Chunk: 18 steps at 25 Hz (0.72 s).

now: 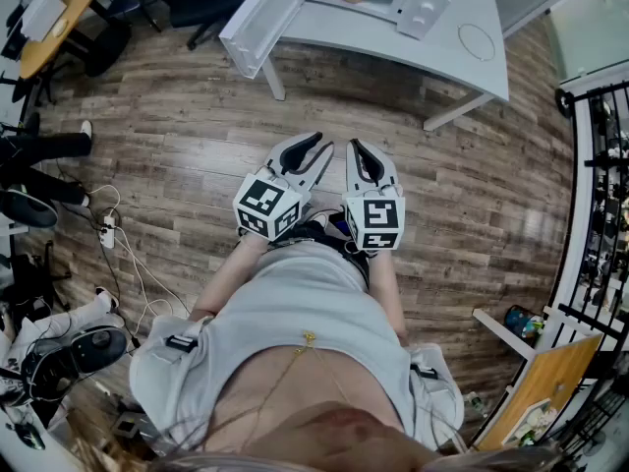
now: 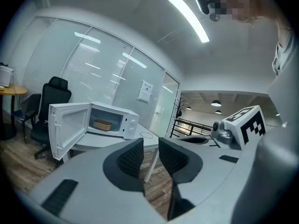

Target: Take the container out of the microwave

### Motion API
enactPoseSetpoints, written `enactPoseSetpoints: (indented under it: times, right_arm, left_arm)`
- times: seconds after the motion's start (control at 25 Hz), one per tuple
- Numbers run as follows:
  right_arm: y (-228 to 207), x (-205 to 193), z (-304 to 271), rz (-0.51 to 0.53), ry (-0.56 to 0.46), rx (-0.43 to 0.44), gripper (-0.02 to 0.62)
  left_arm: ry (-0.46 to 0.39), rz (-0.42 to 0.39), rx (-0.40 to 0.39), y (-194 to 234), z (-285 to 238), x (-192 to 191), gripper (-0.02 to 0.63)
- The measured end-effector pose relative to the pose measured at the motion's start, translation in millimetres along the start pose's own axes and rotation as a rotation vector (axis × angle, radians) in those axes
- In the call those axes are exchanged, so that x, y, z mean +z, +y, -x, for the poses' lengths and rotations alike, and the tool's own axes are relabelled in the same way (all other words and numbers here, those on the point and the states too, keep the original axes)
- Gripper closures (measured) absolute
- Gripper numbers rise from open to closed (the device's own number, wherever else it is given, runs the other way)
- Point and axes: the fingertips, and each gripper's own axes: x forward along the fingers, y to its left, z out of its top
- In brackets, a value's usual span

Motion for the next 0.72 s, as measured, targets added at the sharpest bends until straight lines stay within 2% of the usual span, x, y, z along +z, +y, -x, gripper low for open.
enactPoseSetpoints:
  times: [0.2, 0.28, 0.72]
  right_arm:
    - [2, 4, -8, -0.005, -0.007, 0.013, 0.559]
    - [1, 5, -11, -0.008, -0.006, 0.01, 0.508]
    - [-39, 25, -79, -0.004, -0.011, -0.044, 0.489]
  left_arm:
    - [-0.01, -0.007, -0.002, 8, -1, 5, 0.489]
    - [-0.014, -0.008, -0.006, 12, -2, 8, 0.488]
    - [-0.014, -0.01, -0.069, 70, -67, 32, 0.488]
